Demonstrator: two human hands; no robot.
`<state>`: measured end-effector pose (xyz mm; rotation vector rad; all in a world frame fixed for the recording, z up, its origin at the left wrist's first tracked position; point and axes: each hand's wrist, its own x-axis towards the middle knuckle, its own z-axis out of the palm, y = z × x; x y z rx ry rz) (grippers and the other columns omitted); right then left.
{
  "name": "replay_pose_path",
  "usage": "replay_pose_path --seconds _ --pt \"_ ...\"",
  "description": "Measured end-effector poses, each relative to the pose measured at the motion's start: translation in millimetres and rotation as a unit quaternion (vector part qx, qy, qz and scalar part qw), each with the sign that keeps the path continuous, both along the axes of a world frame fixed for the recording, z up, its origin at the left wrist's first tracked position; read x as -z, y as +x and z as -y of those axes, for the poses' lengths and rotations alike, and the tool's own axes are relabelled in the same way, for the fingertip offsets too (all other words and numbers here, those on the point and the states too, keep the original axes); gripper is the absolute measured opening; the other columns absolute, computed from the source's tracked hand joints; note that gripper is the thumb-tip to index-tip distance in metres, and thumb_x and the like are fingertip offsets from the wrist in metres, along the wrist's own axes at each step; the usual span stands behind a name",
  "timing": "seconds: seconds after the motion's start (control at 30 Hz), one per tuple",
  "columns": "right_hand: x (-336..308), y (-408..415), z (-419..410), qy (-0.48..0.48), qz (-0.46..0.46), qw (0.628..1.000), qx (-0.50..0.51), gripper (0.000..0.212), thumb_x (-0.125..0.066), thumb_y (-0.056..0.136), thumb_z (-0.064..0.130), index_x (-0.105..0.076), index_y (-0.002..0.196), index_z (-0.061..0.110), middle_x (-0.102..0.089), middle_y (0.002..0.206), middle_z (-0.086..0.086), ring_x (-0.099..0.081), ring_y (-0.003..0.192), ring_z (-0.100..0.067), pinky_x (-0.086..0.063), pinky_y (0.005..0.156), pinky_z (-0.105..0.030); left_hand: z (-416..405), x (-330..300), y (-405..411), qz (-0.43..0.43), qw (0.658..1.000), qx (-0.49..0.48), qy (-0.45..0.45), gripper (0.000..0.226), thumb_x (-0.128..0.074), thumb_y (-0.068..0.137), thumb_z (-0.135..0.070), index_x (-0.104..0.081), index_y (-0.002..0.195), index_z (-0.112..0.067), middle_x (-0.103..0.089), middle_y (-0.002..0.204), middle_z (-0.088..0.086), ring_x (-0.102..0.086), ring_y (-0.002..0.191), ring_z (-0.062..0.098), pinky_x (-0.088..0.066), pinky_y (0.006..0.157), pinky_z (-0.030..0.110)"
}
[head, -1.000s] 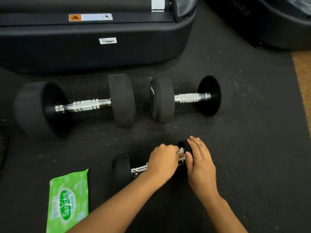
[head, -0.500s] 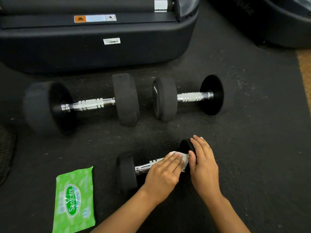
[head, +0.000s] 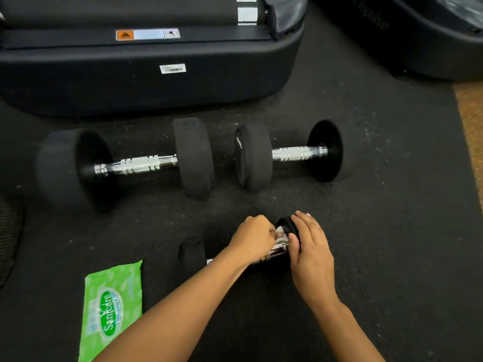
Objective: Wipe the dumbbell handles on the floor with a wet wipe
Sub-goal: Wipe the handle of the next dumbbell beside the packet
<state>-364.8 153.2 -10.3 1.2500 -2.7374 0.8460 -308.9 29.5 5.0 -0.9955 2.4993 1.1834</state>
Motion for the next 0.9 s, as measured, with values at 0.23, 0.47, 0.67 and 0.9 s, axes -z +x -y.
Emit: replay_pose_path --seconds 0.23,0.47,0.67,0.9 --pt "0.8 0.0 0.4 -0.009 -0.011 1.0 -0.01 0.047 -0.031 0.093 0.029 -0.053 0.126 0.004 -0.052 0.132 -0.008 -0.037 0.129 -0.017 -0.03 0.106 -0.037 -23.0 -6.3 22.2 -0.1 0.981 0.046 -0.159 0.02 -0.048 0.095 -0.029 -0.066 0.093 -0.021 -0.067 0.089 0.002 -0.062 0.084 0.022 -0.048 0.073 0.034" --pt "1.9 -0.4 -1.5 -0.01 -0.011 1.0 -0.015 0.046 -0.032 0.093 0.029 -0.052 0.127 0.005 -0.051 0.133 -0.007 -0.032 0.13 -0.012 -0.031 0.105 -0.038 -11.0 -7.2 15.3 -0.033 0.988 0.064 -0.139 0.017 -0.053 0.093 -0.03 -0.067 0.093 -0.02 -0.063 0.081 0.001 -0.06 0.077 0.017 -0.049 0.07 0.033" --pt "3.4 -2.2 -1.5 -0.01 -0.014 1.0 -0.018 0.046 -0.033 0.093 0.029 -0.053 0.126 0.005 -0.052 0.132 -0.008 -0.034 0.129 -0.013 -0.033 0.105 -0.039 -10.3 -3.6 12.9 -0.047 0.992 0.033 -0.111 0.033 -0.045 0.096 -0.039 -0.067 0.087 -0.017 -0.066 0.081 0.006 -0.062 0.08 0.023 -0.049 0.073 0.038" --pt "4.4 -2.5 -1.8 -0.009 -0.007 1.0 -0.013 0.046 -0.032 0.093 0.03 -0.052 0.127 0.006 -0.05 0.134 -0.007 -0.029 0.131 -0.01 -0.034 0.105 -0.041 -33.0 9.9 29.8 -0.168 0.964 0.052 -0.202 0.018 -0.051 0.093 -0.03 -0.067 0.094 -0.023 -0.069 0.087 -0.003 -0.066 0.077 0.017 -0.053 0.067 0.035"
